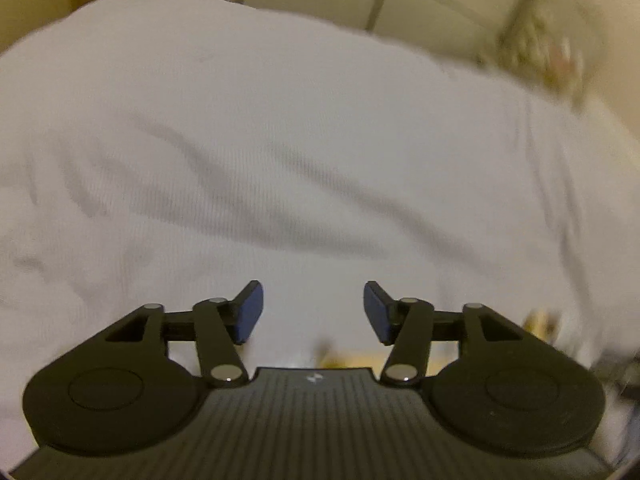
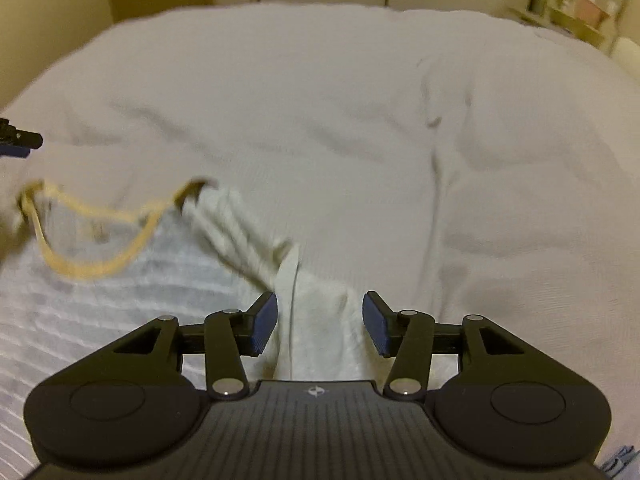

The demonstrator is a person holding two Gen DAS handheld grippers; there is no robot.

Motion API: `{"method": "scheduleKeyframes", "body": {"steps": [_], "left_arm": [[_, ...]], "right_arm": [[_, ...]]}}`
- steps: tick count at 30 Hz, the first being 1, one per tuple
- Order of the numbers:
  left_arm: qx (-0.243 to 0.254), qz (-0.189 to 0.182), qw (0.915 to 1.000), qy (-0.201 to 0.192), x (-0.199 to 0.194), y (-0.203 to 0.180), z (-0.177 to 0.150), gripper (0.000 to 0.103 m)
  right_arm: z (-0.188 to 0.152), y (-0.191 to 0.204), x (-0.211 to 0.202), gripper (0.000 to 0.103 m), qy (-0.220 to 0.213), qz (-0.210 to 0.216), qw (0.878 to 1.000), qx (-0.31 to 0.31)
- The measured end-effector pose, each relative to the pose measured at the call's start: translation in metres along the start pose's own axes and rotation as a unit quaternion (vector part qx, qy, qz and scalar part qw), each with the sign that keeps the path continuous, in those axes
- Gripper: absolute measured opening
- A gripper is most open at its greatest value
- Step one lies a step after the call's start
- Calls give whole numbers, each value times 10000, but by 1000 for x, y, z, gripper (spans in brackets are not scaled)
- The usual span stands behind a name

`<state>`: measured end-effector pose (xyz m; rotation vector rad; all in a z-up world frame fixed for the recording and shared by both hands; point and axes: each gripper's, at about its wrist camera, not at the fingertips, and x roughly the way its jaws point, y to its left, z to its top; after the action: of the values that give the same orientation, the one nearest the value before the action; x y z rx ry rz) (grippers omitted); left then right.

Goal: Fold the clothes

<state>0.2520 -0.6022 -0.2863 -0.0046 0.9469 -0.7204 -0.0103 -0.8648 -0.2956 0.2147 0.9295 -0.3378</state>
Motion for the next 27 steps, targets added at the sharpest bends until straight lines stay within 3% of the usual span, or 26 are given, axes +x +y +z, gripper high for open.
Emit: {"method": "scheduleKeyframes", "body": {"steps": [3, 8, 11, 14, 15, 17, 19, 20, 23, 24, 25, 27], "left_arm": [[-241, -110, 9996, -127, -9, 5, 12, 58], [277, 151, 9994, 108, -16, 3, -2, 58], [644, 238, 9969, 377, -16, 2, -24, 58], [854, 261, 9941, 620, -17, 4, -48, 58], [906, 273, 9932, 682, -19, 5, -55, 58], [1008, 299, 9915, 763, -20, 5, -67, 58], [1101, 292, 9900, 837, -18, 4, -75, 58], [1137, 255, 9893, 876, -18, 3, -78, 58], [1299, 200, 9866, 966, -13, 2, -83, 58], [1346, 187, 9857, 992, -11, 2, -83, 58], [1386, 178, 9849, 1017, -8, 2, -83, 58], [1419, 192, 9840, 1060, -3, 0, -81, 58]], "right_arm": [[7, 10, -13, 51, -115, 301, 9994, -111], [42, 25, 3, 51, -220, 828, 9959, -277], [73, 22, 32, 52, 41, 1017, 9948, 12], [92, 22, 69, 52, 881, 1224, 9886, -47], [96, 24, 81, 50, 1211, 1374, 9830, -99], [99, 32, 89, 20, 1520, 1580, 9749, -397], [100, 38, 83, 8, 1293, 1606, 9758, -726], [100, 40, 78, 7, 1094, 1589, 9772, -885], [98, 42, 51, 6, -317, 1300, 9823, -1311], [95, 42, 46, 8, -563, 1124, 9821, -1401], [92, 41, 45, 12, -659, 983, 9828, -1416], [85, 36, 48, 14, -407, 917, 9878, -1192]]}}
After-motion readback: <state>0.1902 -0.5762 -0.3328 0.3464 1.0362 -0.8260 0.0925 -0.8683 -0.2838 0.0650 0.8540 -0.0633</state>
